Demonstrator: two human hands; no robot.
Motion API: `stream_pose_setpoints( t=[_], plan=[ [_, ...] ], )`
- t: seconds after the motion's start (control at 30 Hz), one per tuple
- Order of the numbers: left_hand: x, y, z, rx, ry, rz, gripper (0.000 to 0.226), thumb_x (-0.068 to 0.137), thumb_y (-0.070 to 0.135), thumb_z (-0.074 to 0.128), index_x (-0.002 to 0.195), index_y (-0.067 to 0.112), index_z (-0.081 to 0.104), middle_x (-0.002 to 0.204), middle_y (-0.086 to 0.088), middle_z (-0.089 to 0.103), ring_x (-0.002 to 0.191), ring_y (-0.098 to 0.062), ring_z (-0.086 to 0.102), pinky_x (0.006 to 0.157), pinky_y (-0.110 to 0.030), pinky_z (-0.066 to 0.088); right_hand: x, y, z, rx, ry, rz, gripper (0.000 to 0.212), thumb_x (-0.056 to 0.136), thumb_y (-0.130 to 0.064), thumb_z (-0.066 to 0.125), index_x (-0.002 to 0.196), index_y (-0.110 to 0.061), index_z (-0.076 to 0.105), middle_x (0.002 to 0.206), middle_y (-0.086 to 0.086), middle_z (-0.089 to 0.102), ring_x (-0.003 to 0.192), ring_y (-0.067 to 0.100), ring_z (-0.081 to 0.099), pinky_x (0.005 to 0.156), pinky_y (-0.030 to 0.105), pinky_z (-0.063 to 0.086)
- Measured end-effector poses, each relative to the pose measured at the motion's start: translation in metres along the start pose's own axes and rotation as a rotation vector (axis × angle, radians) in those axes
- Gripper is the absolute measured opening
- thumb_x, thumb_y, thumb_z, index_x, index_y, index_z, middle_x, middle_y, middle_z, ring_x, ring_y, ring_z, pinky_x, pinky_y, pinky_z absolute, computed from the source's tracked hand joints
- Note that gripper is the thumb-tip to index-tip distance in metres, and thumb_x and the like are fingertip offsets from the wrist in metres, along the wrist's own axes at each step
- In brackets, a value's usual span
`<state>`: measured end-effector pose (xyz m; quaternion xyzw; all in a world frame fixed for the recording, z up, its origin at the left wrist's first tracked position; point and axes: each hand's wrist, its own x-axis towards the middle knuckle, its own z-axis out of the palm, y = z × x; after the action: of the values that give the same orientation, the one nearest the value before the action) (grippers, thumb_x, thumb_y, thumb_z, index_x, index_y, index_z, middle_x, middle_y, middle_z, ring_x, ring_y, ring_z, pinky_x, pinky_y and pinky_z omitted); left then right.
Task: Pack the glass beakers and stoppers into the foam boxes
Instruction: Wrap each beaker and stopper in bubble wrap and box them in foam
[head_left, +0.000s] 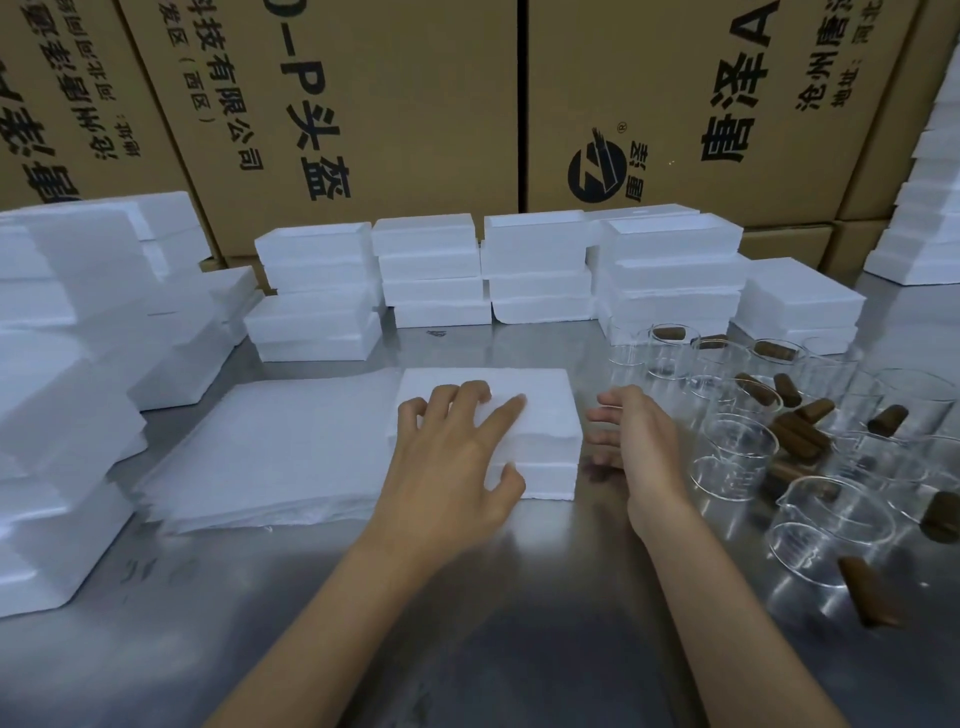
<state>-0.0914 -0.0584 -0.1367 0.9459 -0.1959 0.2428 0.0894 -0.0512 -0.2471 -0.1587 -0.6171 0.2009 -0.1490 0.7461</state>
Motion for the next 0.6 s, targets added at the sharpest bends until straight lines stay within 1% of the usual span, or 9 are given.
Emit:
stream_pose_setpoints(
  t=[0.1, 0.13, 0.23, 0.27, 0.33, 0.37, 0.47, 0.57, 0.6],
  plan=[
    [0.000, -0.001, 0.001, -0.002, -0.007, -0.001, 0.061, 0.081, 0.045, 0.049, 0.141, 0.031, 0.049, 0.137, 0.000, 0.047, 0.127, -0.020, 0.038, 0.104, -0.041, 0.022, -0.004, -0.002, 0.001, -0.015, -0.042, -0.009, 0.020, 0.088, -0.031, 0.053, 0.091, -0.017, 0.067, 0.088, 0.000, 0.069, 0.069, 0.014, 0.058, 0.055, 0.030, 0.045],
    [0.001, -0.001, 0.000, 0.000, -0.012, 0.000, 0.062, 0.080, 0.045, 0.051, 0.141, 0.031, 0.050, 0.137, 0.000, 0.047, 0.127, -0.021, 0.039, 0.103, -0.041, 0.023, -0.006, -0.002, 0.001, -0.037, -0.073, -0.017, 0.020, 0.088, -0.033, 0.054, 0.093, -0.019, 0.068, 0.091, -0.004, 0.070, 0.073, 0.012, 0.060, 0.058, 0.029, 0.045],
    [0.002, -0.003, 0.000, 0.007, -0.021, 0.020, 0.061, 0.081, 0.043, 0.061, 0.140, 0.031, 0.051, 0.135, 0.000, 0.048, 0.126, -0.023, 0.042, 0.102, -0.041, 0.024, -0.016, -0.004, 0.003, -0.107, -0.184, -0.069, 0.028, 0.081, -0.046, 0.057, 0.099, -0.030, 0.070, 0.101, -0.013, 0.072, 0.092, 0.008, 0.066, 0.072, 0.028, 0.048],
    [0.001, -0.004, 0.000, 0.006, -0.019, 0.027, 0.060, 0.082, 0.042, 0.064, 0.140, 0.031, 0.051, 0.134, 0.000, 0.048, 0.126, -0.023, 0.042, 0.102, -0.040, 0.024, -0.018, -0.004, 0.004, -0.108, -0.219, -0.096, 0.027, 0.081, -0.046, 0.059, 0.101, -0.032, 0.070, 0.101, -0.017, 0.072, 0.096, 0.003, 0.065, 0.074, 0.025, 0.047],
    [0.001, -0.007, 0.000, -0.002, -0.012, 0.036, 0.058, 0.084, 0.040, 0.067, 0.139, 0.032, 0.052, 0.134, 0.000, 0.049, 0.125, -0.023, 0.043, 0.101, -0.039, 0.024, -0.022, -0.004, 0.006, -0.102, -0.277, -0.130, 0.019, 0.088, -0.041, 0.061, 0.104, -0.035, 0.068, 0.098, -0.024, 0.070, 0.094, -0.008, 0.064, 0.077, 0.022, 0.044],
    [0.001, -0.008, 0.000, -0.005, -0.011, 0.039, 0.058, 0.085, 0.040, 0.068, 0.140, 0.033, 0.052, 0.134, 0.001, 0.049, 0.125, -0.023, 0.043, 0.102, -0.039, 0.024, -0.023, -0.003, 0.006, -0.099, -0.300, -0.122, 0.017, 0.090, -0.039, 0.061, 0.106, -0.036, 0.067, 0.099, -0.024, 0.070, 0.092, -0.008, 0.064, 0.079, 0.022, 0.045],
    [0.000, -0.008, 0.001, -0.004, -0.002, 0.050, 0.057, 0.087, 0.040, 0.069, 0.141, 0.032, 0.052, 0.135, 0.000, 0.050, 0.126, -0.023, 0.045, 0.103, -0.041, 0.027, -0.024, 0.000, 0.007, -0.092, -0.321, -0.088, 0.021, 0.091, -0.036, 0.060, 0.112, -0.036, 0.065, 0.108, -0.013, 0.072, 0.098, 0.005, 0.068, 0.086, 0.027, 0.051],
    [0.000, -0.005, 0.004, 0.006, 0.030, 0.060, 0.056, 0.088, 0.037, 0.070, 0.141, 0.027, 0.054, 0.136, -0.005, 0.054, 0.126, -0.027, 0.049, 0.102, -0.039, 0.025, -0.025, -0.002, 0.007, -0.104, -0.282, -0.097, 0.018, 0.092, -0.036, 0.060, 0.109, -0.033, 0.066, 0.107, -0.013, 0.071, 0.098, 0.005, 0.067, 0.079, 0.024, 0.049],
    [0.000, -0.004, 0.006, 0.003, 0.046, 0.061, 0.055, 0.088, 0.034, 0.071, 0.140, 0.024, 0.055, 0.136, -0.006, 0.056, 0.125, -0.028, 0.050, 0.102, -0.038, 0.023, -0.024, -0.003, 0.008, -0.114, -0.267, -0.093, 0.016, 0.092, -0.037, 0.061, 0.106, -0.032, 0.066, 0.106, -0.013, 0.070, 0.099, 0.006, 0.066, 0.081, 0.024, 0.049]
  ],
)
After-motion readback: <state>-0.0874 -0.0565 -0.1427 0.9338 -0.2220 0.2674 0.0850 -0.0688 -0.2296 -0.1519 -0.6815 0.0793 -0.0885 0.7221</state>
